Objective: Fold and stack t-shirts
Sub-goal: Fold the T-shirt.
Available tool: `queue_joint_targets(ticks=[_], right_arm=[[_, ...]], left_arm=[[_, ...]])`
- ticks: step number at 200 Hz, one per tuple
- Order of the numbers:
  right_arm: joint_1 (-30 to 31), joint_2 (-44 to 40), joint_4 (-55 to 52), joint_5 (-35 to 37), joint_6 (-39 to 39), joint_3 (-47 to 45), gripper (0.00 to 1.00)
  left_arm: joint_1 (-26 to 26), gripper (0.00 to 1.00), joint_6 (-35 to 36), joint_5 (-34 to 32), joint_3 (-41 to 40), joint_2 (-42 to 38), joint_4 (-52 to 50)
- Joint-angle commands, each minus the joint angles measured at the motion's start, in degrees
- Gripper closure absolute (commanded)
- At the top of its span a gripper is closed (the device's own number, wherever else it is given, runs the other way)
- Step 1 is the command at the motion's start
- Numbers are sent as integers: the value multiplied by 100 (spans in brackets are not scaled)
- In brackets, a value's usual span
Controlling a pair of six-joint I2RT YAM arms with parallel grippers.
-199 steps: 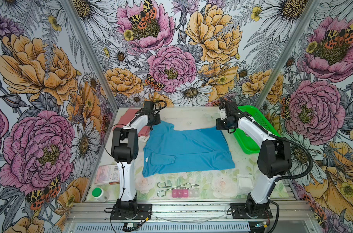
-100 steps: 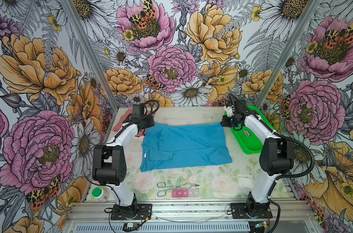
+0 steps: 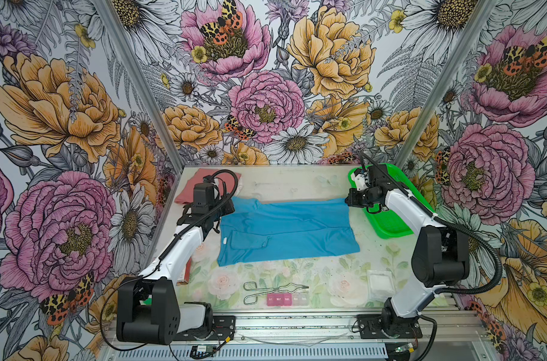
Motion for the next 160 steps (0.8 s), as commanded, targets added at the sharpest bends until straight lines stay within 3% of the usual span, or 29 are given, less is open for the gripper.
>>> queue_joint_targets(ticks=[1, 70, 115, 160], right_arm=[[-30, -457, 169, 75, 194, -218, 100], [-55, -711, 266, 458, 382, -834, 100], [-56, -945, 521, 988, 681, -1375, 100], [-28, -1360, 899, 1266, 1117, -2140, 100]], left_arm=[[-85, 100, -267, -35, -360, -301, 278], [-668, 100, -628, -539, -1439, -1144, 281], [-671, 100, -881, -707, -2126, -1748, 221], [-599, 100, -930, -750, -2246, -1850, 123]])
